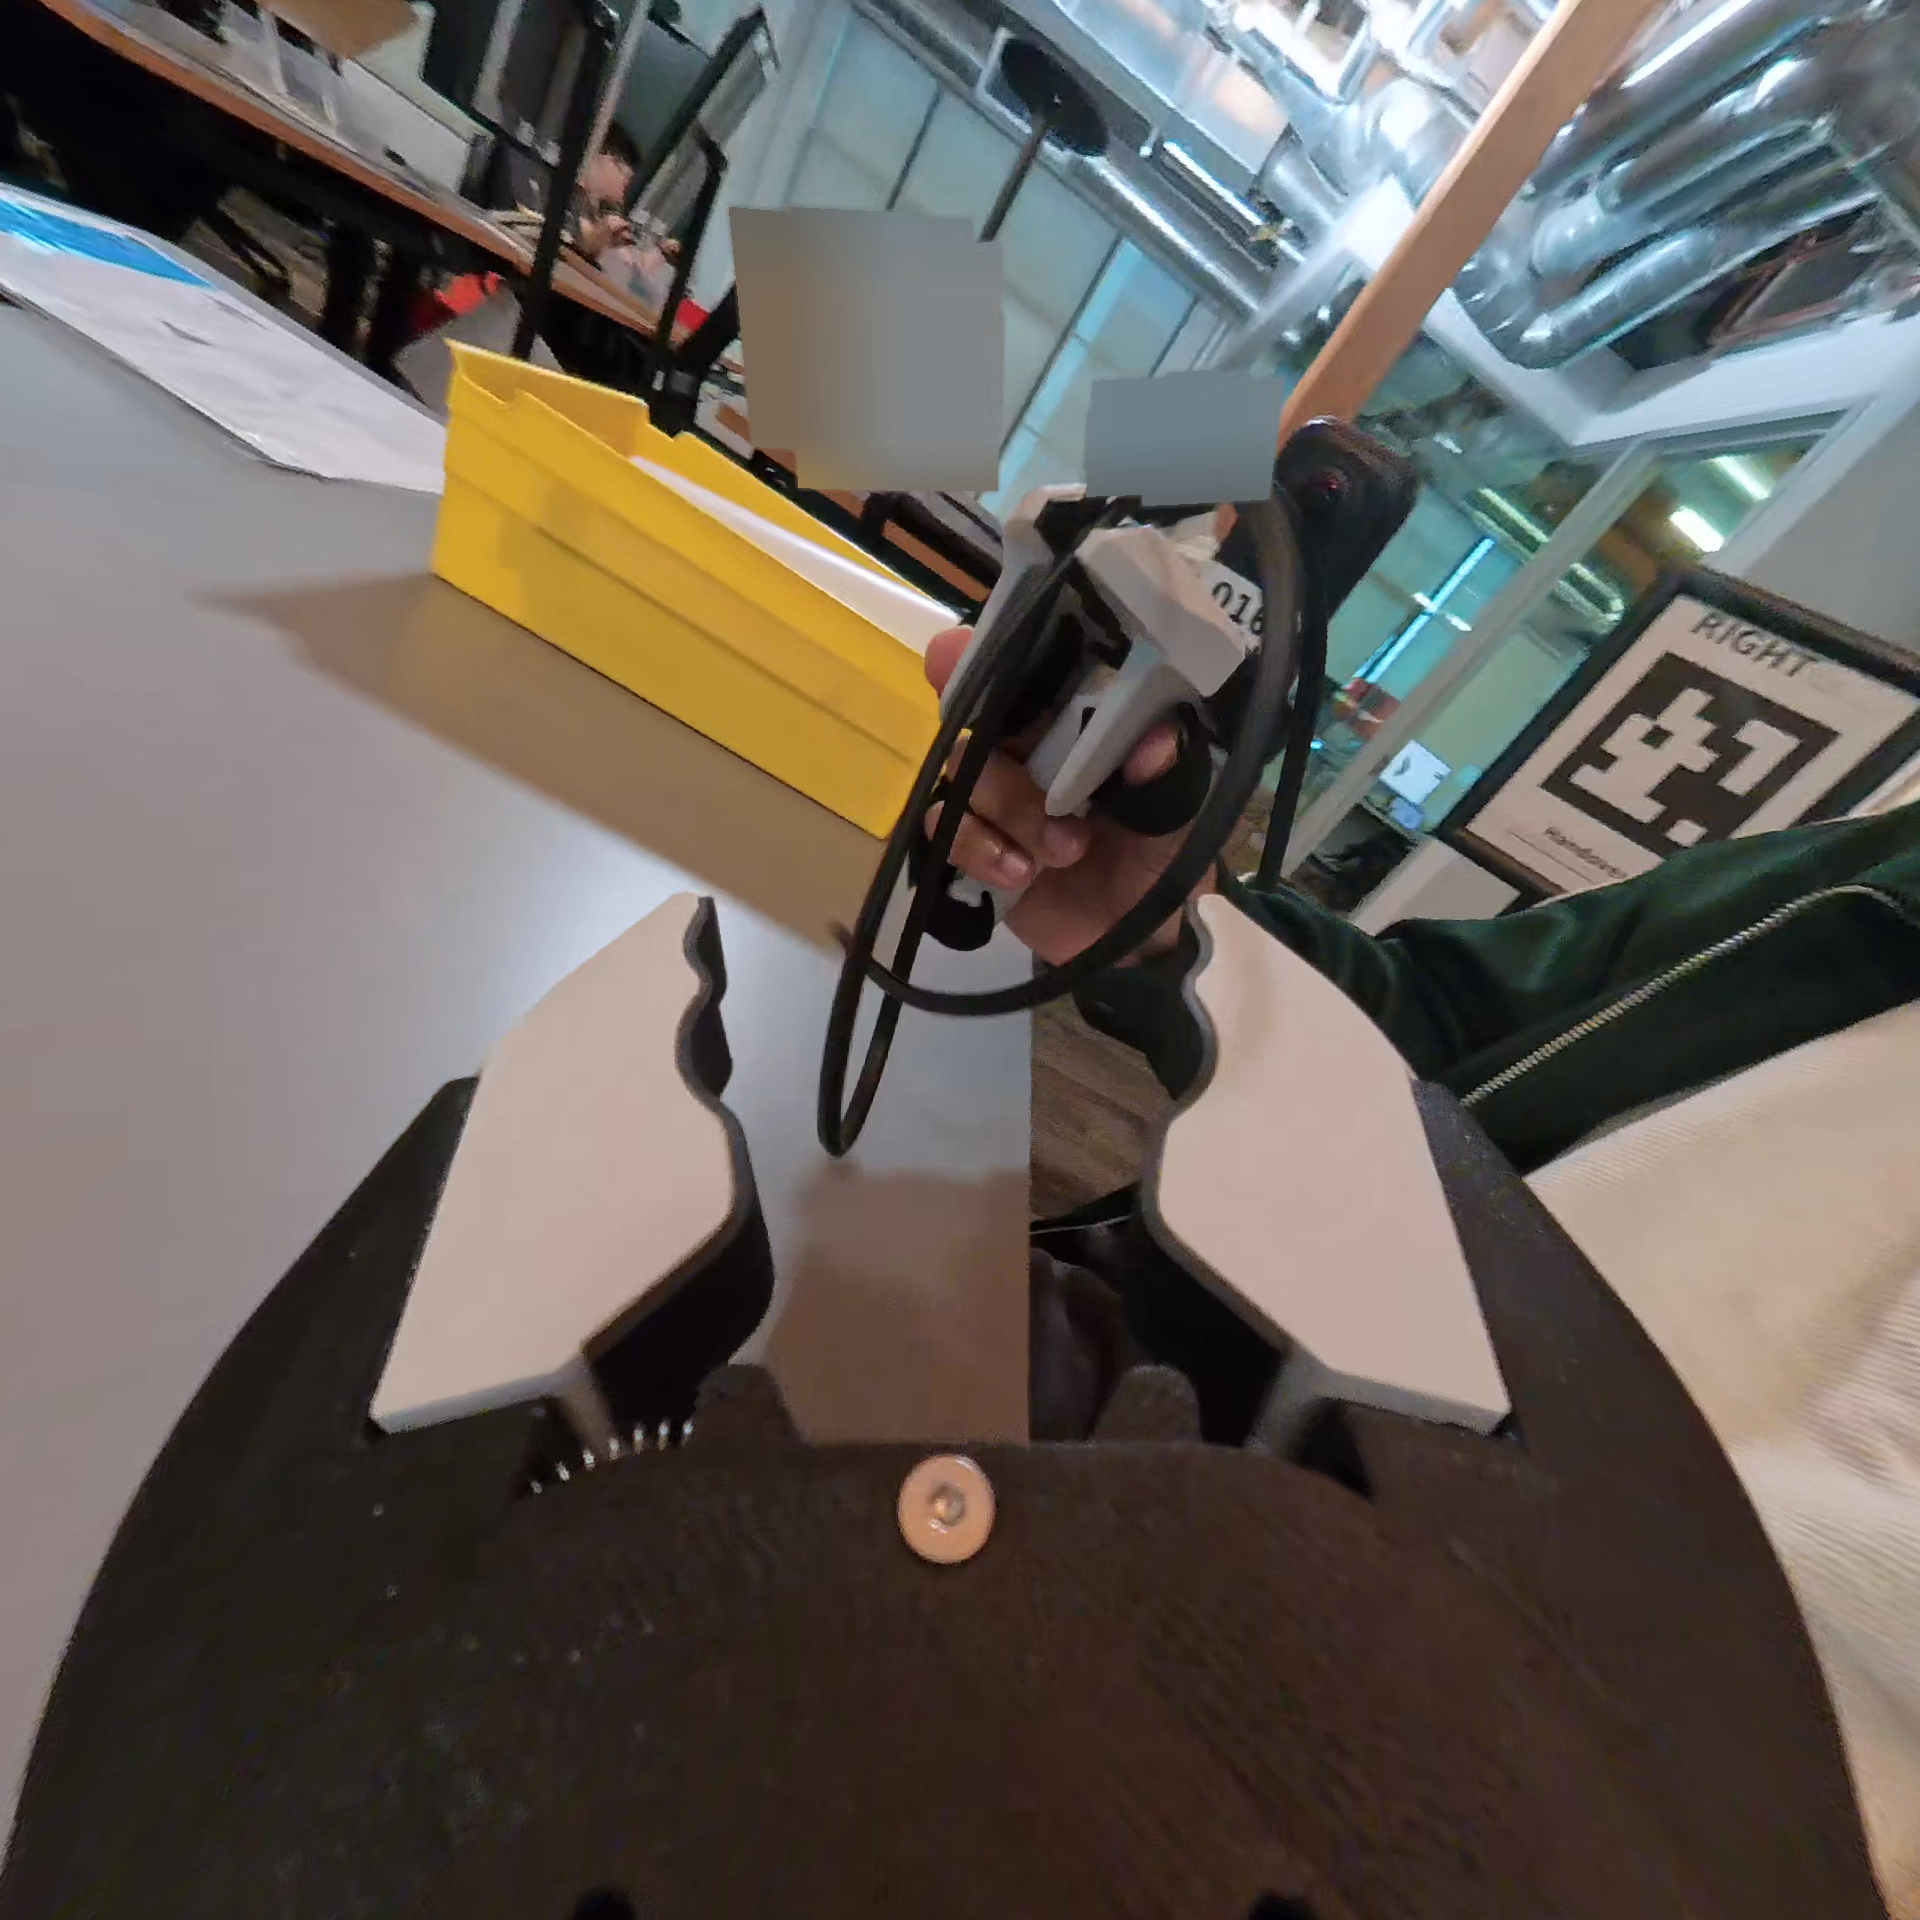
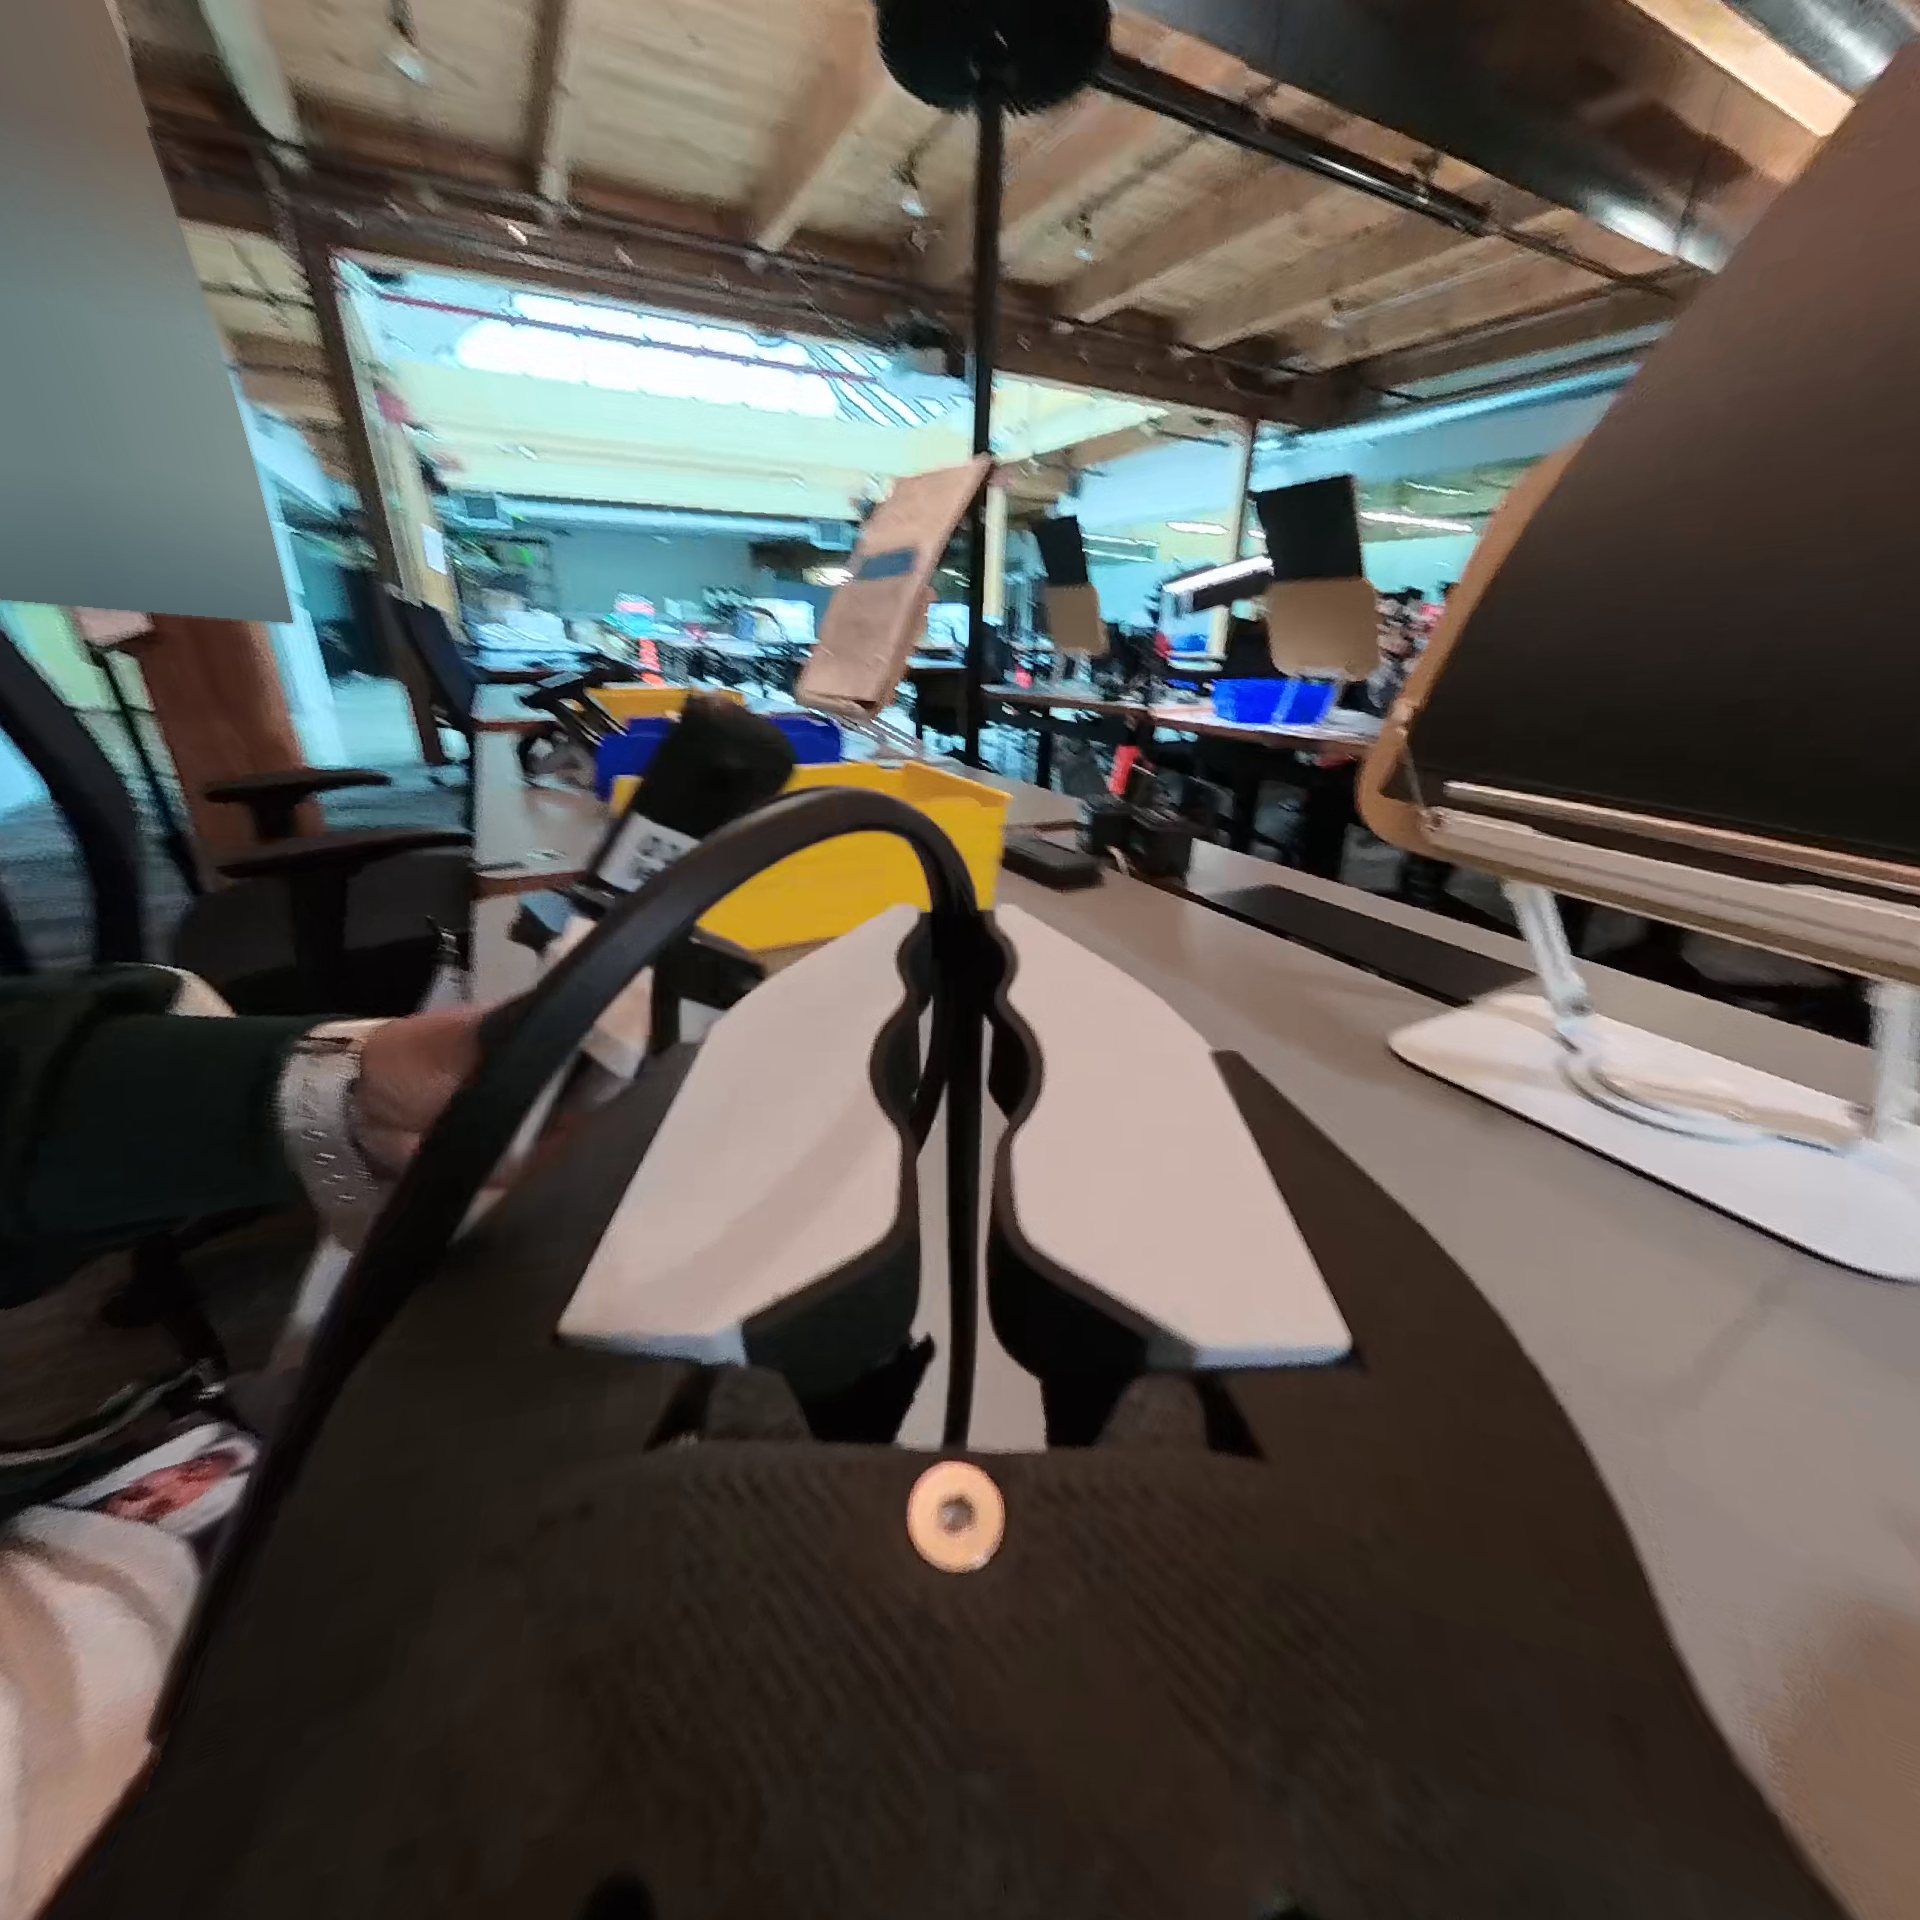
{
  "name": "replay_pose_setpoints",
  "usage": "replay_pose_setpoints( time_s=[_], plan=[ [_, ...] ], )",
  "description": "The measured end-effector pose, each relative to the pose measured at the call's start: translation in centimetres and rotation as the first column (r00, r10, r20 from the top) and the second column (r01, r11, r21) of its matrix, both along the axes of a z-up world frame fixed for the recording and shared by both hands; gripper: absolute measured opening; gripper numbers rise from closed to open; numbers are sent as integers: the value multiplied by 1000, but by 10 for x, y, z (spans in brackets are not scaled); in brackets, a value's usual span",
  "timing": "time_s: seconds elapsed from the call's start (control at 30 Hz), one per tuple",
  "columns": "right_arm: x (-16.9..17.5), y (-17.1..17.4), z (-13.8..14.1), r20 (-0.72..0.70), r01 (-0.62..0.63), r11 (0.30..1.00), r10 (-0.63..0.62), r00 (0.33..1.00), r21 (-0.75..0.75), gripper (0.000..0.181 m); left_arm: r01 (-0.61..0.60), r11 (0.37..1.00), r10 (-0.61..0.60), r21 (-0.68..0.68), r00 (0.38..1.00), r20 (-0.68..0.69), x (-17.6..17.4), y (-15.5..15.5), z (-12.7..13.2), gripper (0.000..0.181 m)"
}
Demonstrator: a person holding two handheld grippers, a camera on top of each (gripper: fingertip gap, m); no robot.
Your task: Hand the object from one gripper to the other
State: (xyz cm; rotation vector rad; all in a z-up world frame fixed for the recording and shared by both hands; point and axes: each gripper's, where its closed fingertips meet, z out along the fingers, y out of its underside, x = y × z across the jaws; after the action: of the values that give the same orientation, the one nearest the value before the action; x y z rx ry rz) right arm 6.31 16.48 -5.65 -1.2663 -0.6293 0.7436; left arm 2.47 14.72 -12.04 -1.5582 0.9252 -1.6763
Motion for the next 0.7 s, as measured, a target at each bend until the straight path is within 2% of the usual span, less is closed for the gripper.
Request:
replay_pose_setpoints(
  time_s=[0.1, 0.17, 0.27, 0.37, 0.53, 0.7],
  plan=[
    [-8, -11, 7, -77, -123, 992, 123, 990, -4, 8, 83, 995, -81, -63, 996, 47, 4, -10, 1, 96],
    [-10, -18, 13, -149, -209, 978, 206, 967, -10, 8, 191, 974, -182, -120, 980, 77, 4, -22, 0, 95],
    [-12, -29, 22, -274, -362, 932, 342, 899, -27, 8, 334, 922, -315, -196, 941, 123, 5, -40, -4, 93],
    [-17, -40, 28, -334, -472, 881, 439, 834, -21, 8, 451, 866, -423, -214, 891, 166, 8, -61, -1, 90],
    [-17, -48, 39, -415, -548, 836, 505, 757, 19, 8, 588, 781, -544, -209, 806, 234, 19, -95, 3, 90],
    [-18, -52, 40, -412, -568, 823, 525, 745, 21, 8, 640, 742, -579, -198, 762, 291, 28, -109, 5, 74]
  ],
)
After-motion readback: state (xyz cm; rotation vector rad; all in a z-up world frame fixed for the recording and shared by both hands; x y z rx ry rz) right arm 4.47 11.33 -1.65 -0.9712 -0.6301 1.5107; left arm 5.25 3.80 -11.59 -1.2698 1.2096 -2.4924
